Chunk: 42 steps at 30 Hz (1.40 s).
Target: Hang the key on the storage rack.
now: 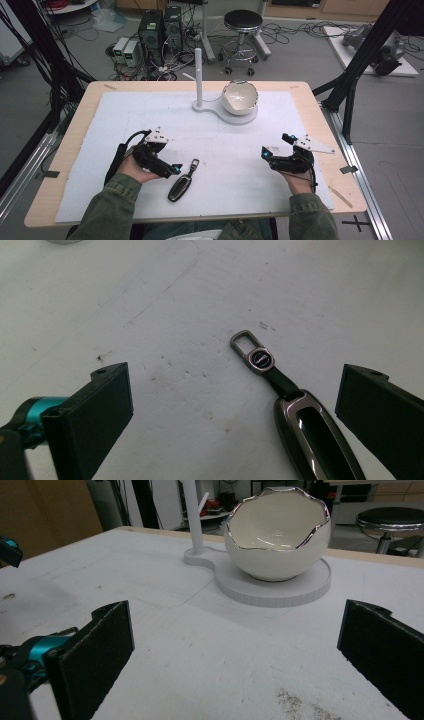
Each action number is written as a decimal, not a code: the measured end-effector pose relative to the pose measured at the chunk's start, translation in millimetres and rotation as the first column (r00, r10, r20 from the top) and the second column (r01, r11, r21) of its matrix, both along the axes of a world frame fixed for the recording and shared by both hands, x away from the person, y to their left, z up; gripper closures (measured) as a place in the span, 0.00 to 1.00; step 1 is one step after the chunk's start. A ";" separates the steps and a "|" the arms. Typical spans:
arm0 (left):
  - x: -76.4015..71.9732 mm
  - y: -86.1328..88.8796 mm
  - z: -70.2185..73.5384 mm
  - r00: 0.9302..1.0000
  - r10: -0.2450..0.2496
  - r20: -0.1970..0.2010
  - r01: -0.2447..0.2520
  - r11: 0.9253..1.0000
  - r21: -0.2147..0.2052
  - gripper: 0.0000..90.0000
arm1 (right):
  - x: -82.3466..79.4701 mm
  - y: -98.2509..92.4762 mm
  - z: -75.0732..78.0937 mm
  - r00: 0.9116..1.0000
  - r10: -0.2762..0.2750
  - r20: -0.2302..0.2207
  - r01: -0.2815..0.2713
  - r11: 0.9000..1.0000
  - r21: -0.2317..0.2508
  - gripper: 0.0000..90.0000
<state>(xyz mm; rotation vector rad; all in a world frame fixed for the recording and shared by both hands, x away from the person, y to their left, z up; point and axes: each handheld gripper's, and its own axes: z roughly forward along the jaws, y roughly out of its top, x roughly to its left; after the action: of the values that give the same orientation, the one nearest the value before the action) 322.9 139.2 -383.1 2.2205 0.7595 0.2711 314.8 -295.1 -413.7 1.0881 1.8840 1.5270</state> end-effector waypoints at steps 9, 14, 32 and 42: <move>3.0 -22.5 -11.3 0.999 -0.026 -0.034 0.027 0.999 0.037 0.03 | 0.1 -0.5 0.1 1.000 -0.001 0.008 0.001 1.000 -0.008 0.01; 3.2 -36.6 -17.2 0.998 -0.021 -0.053 0.025 0.997 0.072 0.03 | 0.7 -0.6 -0.4 1.000 0.003 0.009 -0.002 1.000 -0.017 0.01; 6.2 -55.2 -28.5 0.995 0.020 -0.097 -0.006 0.990 0.143 0.03 | -0.5 -1.4 -0.4 1.000 0.000 0.008 0.001 1.000 -0.022 0.01; 6.2 -63.2 -41.3 0.992 -0.006 -0.130 0.031 0.982 0.187 0.03 | -0.9 -1.5 -0.7 1.000 -0.005 0.006 0.005 1.000 -0.028 0.01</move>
<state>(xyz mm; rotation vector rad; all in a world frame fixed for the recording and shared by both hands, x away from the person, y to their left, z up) 329.2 76.0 -424.4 2.4421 0.8104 0.1989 313.9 -296.6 -414.4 1.0738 1.8912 1.4952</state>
